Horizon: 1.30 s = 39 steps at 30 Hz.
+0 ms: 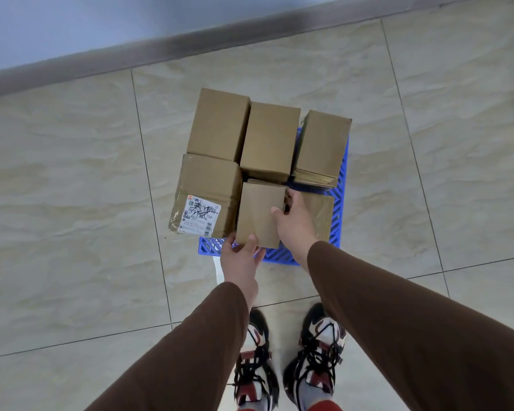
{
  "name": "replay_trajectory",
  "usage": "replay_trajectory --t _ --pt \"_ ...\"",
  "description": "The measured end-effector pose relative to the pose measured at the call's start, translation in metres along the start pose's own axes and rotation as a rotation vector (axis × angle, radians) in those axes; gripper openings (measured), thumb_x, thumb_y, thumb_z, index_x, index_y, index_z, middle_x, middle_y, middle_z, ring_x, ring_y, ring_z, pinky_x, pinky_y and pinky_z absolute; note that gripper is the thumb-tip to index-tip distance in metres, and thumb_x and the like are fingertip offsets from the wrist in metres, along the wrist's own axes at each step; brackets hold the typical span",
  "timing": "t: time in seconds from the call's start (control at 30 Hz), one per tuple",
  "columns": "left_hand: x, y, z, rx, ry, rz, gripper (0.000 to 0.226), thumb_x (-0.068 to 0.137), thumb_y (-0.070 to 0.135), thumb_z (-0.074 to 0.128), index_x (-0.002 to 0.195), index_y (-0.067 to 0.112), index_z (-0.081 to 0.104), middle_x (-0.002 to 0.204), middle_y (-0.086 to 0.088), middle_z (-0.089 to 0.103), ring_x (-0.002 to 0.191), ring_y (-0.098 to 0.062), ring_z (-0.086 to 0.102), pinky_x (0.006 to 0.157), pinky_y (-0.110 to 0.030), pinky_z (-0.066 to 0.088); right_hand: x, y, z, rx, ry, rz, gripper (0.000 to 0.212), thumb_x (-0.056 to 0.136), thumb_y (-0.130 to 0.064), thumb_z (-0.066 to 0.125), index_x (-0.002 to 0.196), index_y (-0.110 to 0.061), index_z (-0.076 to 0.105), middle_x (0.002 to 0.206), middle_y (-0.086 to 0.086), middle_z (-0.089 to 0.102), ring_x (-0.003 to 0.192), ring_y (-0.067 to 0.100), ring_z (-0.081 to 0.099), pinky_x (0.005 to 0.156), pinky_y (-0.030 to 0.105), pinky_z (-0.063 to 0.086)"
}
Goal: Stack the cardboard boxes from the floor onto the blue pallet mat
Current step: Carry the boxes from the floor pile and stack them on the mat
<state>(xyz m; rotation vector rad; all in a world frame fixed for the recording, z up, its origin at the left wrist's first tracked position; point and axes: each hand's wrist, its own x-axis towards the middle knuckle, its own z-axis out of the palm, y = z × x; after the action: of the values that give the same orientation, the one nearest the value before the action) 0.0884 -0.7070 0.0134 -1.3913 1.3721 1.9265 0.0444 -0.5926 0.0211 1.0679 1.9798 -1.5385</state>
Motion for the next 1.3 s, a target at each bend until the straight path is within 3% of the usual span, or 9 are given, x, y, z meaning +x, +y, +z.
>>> replay_trajectory --t 0.23,0.4,0.57,0.67,0.73,0.83,1.1,1.2,1.3 --pt "0.003 -0.003 0.005 -0.119 0.072 -0.088 0.046 0.092 0.008 0.07 0.133 0.005 0.051 0.131 -0.02 0.064 0.112 -0.028 0.069 0.101 -0.035 0.053 -0.001 0.006 0.002 -0.026 0.025 0.018 0.048 0.101 -0.03 0.054 0.146 -0.028 0.039 0.133 -0.001 0.062 0.115 0.021 0.062 0.099 0.047 0.054" --pt "0.0 0.003 0.008 -0.051 0.089 -0.07 0.043 0.095 0.012 0.068 0.136 0.007 0.054 0.129 -0.015 0.067 0.089 -0.012 0.071 0.074 -0.015 0.055 -0.007 0.007 0.0 0.015 0.016 0.023 0.051 0.101 -0.017 0.052 0.15 -0.026 0.038 0.13 -0.007 0.058 0.112 0.015 0.057 0.103 0.043 0.051" --pt "-0.017 0.003 0.009 0.199 0.077 -0.058 0.044 0.098 0.013 0.061 0.137 -0.002 0.049 0.088 -0.002 0.062 0.076 -0.014 0.06 0.087 -0.033 0.049 -0.032 0.006 -0.022 0.01 0.023 0.013 0.056 0.102 -0.011 0.047 0.154 -0.026 0.034 0.147 -0.006 0.051 0.11 0.007 0.051 0.097 0.028 0.045" --pt "-0.055 0.003 0.012 0.205 0.055 -0.139 0.038 0.099 0.019 0.062 0.134 0.021 0.048 0.106 -0.003 0.068 0.091 -0.015 0.068 0.087 -0.03 0.043 -0.054 0.01 -0.049 0.018 0.064 0.028 0.056 0.102 -0.011 0.047 0.155 -0.027 0.035 0.151 -0.007 0.046 0.101 0.005 0.056 0.09 0.026 0.041" --pt "-0.079 0.004 0.016 0.214 0.037 -0.144 0.037 0.098 0.02 0.063 0.131 0.027 0.045 0.115 -0.002 0.066 0.101 -0.018 0.067 0.09 -0.034 0.04 -0.069 0.013 -0.072 0.04 0.098 0.022 0.054 0.102 -0.012 0.047 0.153 -0.026 0.038 0.152 -0.006 0.046 0.116 0.011 0.058 0.096 0.028 0.044" --pt "-0.103 0.003 0.027 0.321 -0.003 -0.012 0.036 0.099 0.009 0.058 0.133 0.0 0.048 0.11 -0.011 0.058 0.095 -0.026 0.061 0.098 -0.04 0.048 -0.089 0.014 -0.116 0.092 0.161 0.038 0.049 0.101 -0.012 0.048 0.148 -0.025 0.042 0.133 -0.008 0.055 0.103 0.006 0.059 0.082 0.024 0.048" --pt "-0.164 -0.011 0.13 0.563 -0.052 0.205 0.028 0.092 0.018 0.068 0.119 0.018 0.06 0.11 -0.003 0.063 0.094 -0.02 0.064 0.097 -0.035 0.053 -0.102 0.035 -0.25 0.22 0.326 0.001 0.043 0.097 -0.013 0.054 0.139 -0.023 0.049 0.137 -0.007 0.054 0.097 0.002 0.056 0.093 0.032 0.05" --pt "-0.184 -0.036 0.188 0.673 -0.061 0.338 0.018 0.091 0.022 0.068 0.108 0.023 0.062 0.115 -0.006 0.067 0.09 -0.021 0.064 0.081 -0.036 0.054 -0.097 0.05 -0.316 0.239 0.355 -0.007 0.039 0.098 -0.019 0.054 0.136 -0.025 0.05 0.134 -0.009 0.055 0.099 0.002 0.058 0.093 0.04 0.053" --pt "-0.202 -0.069 0.247 0.773 -0.089 0.396 0.019 0.091 0.025 0.068 0.109 0.023 0.062 0.116 -0.007 0.068 0.097 -0.026 0.067 0.082 -0.04 0.055 -0.091 0.064 -0.393 0.265 0.389 0.006 0.037 0.1 -0.023 0.054 0.136 -0.027 0.05 0.132 -0.011 0.055 0.099 -0.001 0.058 0.082 0.026 0.049"
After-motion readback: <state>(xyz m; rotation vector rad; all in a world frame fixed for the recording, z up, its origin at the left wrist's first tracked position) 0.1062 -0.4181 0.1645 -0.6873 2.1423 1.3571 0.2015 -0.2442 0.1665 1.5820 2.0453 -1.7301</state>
